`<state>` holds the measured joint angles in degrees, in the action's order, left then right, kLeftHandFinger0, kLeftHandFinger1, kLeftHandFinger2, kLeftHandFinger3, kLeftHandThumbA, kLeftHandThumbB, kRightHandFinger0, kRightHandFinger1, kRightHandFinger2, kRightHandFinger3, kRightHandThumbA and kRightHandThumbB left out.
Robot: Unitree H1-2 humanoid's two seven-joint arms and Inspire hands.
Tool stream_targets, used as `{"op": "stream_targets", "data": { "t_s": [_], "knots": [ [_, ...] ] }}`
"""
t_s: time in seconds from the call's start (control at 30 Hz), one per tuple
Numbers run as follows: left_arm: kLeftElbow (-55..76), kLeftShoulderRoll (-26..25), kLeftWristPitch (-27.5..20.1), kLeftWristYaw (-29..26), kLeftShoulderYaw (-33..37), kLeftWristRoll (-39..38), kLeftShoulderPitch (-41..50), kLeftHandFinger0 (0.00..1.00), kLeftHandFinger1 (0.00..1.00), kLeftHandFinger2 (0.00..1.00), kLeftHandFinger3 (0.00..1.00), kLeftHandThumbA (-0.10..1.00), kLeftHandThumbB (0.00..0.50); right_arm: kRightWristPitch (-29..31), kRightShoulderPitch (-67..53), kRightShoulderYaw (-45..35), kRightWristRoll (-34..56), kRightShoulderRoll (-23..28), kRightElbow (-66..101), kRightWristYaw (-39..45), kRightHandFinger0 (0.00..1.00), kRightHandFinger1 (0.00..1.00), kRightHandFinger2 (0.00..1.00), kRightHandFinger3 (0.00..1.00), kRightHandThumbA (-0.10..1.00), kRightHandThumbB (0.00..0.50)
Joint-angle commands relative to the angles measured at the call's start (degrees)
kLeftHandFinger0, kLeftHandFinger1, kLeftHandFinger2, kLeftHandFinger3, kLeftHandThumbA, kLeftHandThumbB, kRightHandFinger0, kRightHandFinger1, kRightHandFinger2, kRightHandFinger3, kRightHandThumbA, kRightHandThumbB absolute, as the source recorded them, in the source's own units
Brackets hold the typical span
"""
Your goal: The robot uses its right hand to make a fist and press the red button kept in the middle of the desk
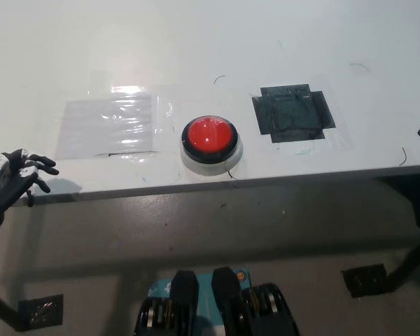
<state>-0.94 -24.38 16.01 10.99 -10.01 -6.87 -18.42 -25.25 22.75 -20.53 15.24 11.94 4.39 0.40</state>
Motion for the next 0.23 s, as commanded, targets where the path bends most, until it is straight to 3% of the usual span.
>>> {"op": "stream_targets", "data": {
  "t_s": [0.0,0.2],
  "knots": [
    [0.17,-0.87,-1.31,0.86,-0.39,-1.13,-1.08,0.18,0.33,0.46,0.61,0.47,0.0,1.63,1.96,0.19,0.6,1.65,0.54,0.24,0.02,0.3,0.28,0.27,1.0,0.173],
    [-0.03,-0.86,-1.04,0.65,-0.22,-0.81,-1.19,0.2,0.33,0.46,0.61,0.48,0.0,1.66,1.99,0.36,0.39,1.7,0.49,-0.01,0.03,0.3,0.28,0.26,1.0,0.166]
  ]
}}
